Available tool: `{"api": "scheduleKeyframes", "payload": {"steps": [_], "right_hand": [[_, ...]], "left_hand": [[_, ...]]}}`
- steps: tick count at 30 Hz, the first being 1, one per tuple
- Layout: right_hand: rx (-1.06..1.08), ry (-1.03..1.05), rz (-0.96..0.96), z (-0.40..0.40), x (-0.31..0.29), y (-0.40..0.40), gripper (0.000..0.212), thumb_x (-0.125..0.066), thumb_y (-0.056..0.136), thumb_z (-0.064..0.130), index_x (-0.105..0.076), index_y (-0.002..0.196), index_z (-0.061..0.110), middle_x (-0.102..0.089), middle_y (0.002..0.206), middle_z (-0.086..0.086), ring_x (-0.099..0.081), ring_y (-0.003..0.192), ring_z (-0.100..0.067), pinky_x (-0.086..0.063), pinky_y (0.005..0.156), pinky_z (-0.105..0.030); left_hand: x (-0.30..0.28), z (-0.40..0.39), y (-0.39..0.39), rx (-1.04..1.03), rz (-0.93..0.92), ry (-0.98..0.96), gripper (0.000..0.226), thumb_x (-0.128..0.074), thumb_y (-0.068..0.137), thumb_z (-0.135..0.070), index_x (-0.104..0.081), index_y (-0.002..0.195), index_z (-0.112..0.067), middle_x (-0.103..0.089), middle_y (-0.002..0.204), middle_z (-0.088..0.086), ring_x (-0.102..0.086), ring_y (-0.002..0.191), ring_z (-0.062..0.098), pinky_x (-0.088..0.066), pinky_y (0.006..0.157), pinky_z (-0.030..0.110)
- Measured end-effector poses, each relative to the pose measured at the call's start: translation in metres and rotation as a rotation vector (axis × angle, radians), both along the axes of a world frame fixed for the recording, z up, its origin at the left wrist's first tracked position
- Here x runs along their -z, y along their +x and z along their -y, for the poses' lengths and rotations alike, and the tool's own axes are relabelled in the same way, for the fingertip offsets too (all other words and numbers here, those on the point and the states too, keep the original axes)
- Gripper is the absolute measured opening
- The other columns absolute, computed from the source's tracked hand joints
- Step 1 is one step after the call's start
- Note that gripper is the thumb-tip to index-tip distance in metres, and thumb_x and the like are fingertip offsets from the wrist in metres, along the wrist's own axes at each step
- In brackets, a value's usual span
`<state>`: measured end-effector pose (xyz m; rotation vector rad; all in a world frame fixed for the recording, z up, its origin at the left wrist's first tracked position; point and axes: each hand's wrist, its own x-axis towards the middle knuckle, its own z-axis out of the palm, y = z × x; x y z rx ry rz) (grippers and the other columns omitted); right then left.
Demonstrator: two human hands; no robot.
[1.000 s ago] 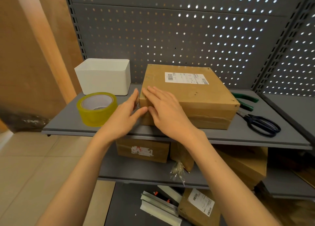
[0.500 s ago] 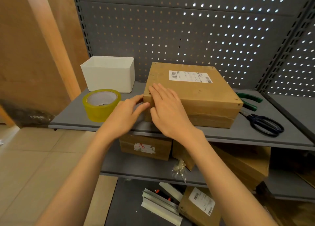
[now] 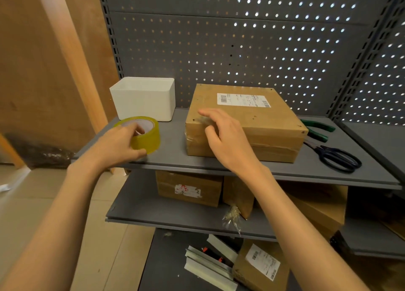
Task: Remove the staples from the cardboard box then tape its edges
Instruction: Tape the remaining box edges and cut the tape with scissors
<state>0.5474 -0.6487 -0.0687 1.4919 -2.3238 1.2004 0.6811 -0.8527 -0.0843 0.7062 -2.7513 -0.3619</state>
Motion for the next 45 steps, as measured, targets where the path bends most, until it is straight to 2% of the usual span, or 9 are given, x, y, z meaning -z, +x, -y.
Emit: {"api": "scheduleKeyframes", "payload": {"steps": [5,10,13,18,22,27,31,38,45], "right_hand": [[0.009,0.01,-0.027,-0.006,0.002,-0.002,0.038,-0.04,0.093,0.007,-0.053,0.128,0.013,-0.054,0.129,0.004,-0.046,0.118,-0.008,-0.028,0.094,-0.014],[-0.026,-0.037,-0.024,-0.015,-0.007,-0.006,0.037,-0.041,0.092,0.006,-0.054,0.126,0.014,-0.055,0.126,0.004,-0.046,0.114,-0.004,-0.028,0.088,-0.006],[-0.071,-0.086,0.0,-0.022,-0.017,-0.009,0.036,-0.043,0.093,0.008,-0.055,0.125,0.016,-0.055,0.125,0.005,-0.042,0.109,0.002,-0.022,0.085,0.006],[-0.19,-0.23,0.057,-0.037,-0.046,-0.008,0.033,-0.051,0.094,0.017,-0.055,0.126,0.018,-0.058,0.122,0.006,-0.049,0.117,-0.005,-0.039,0.099,-0.025],[-0.3,-0.305,0.057,-0.054,-0.066,-0.015,0.039,-0.057,0.091,0.025,-0.052,0.13,0.022,-0.057,0.121,0.008,-0.049,0.113,0.0,-0.039,0.096,-0.018],[-0.35,-0.257,0.024,-0.073,-0.074,-0.029,0.041,-0.058,0.091,0.027,-0.051,0.132,0.024,-0.055,0.124,0.005,-0.049,0.116,-0.011,-0.038,0.099,-0.025],[-0.337,-0.237,0.006,-0.09,-0.074,-0.045,0.033,-0.055,0.093,0.025,-0.057,0.126,0.025,-0.055,0.125,0.005,-0.048,0.117,-0.014,-0.031,0.098,-0.012],[-0.36,-0.301,0.032,-0.11,-0.073,-0.061,0.028,-0.058,0.091,0.022,-0.063,0.118,0.022,-0.06,0.113,0.004,-0.052,0.11,-0.016,-0.043,0.094,-0.035],[-0.362,-0.433,0.08,-0.118,-0.074,-0.071,0.01,-0.063,0.086,0.011,-0.065,0.096,0.012,-0.065,0.091,0.01,-0.06,0.087,0.002,-0.04,0.076,-0.007]], "left_hand": [[0.003,-0.001,-0.003,-0.022,0.043,-0.117,0.029,-0.064,0.084,-0.026,-0.061,0.1,-0.002,-0.065,0.092,0.02,-0.056,0.083,0.033,-0.046,0.072,0.046],[-0.003,-0.01,0.002,-0.107,-0.325,-0.002,0.04,-0.068,0.083,-0.02,-0.059,0.117,-0.001,-0.062,0.099,0.021,-0.053,0.084,0.029,-0.034,0.069,0.031],[-0.024,-0.025,0.002,-0.078,-0.546,0.065,0.03,-0.069,0.081,-0.032,-0.064,0.1,-0.009,-0.058,0.076,0.004,-0.047,0.064,0.006,-0.036,0.057,0.015],[-0.058,-0.08,-0.011,0.035,-0.795,0.287,0.012,-0.062,0.08,-0.039,-0.06,0.08,-0.027,-0.054,0.072,-0.007,-0.047,0.062,-0.002,-0.037,0.056,0.008],[-0.068,-0.128,-0.03,0.108,-0.927,0.397,0.001,-0.063,0.085,-0.027,-0.062,0.086,-0.027,-0.057,0.077,-0.008,-0.051,0.066,-0.006,-0.041,0.059,0.008],[-0.068,-0.176,-0.054,0.143,-0.98,0.54,0.008,-0.062,0.088,-0.02,-0.066,0.093,-0.016,-0.063,0.07,-0.016,-0.056,0.069,-0.002,-0.047,0.06,0.016],[-0.065,-0.202,-0.067,0.136,-0.995,0.575,0.007,-0.061,0.088,-0.021,-0.066,0.093,-0.021,-0.064,0.077,-0.012,-0.057,0.073,0.002,-0.048,0.063,0.018],[-0.056,-0.232,-0.081,0.104,-0.972,0.584,0.018,-0.06,0.087,-0.026,-0.065,0.102,-0.018,-0.066,0.089,-0.003,-0.06,0.081,0.004,-0.049,0.067,0.016],[-0.055,-0.244,-0.088,0.147,-0.95,0.627,0.017,-0.059,0.089,-0.021,-0.065,0.104,-0.017,-0.067,0.093,-0.001,-0.061,0.083,0.005,-0.049,0.069,0.017]]}}
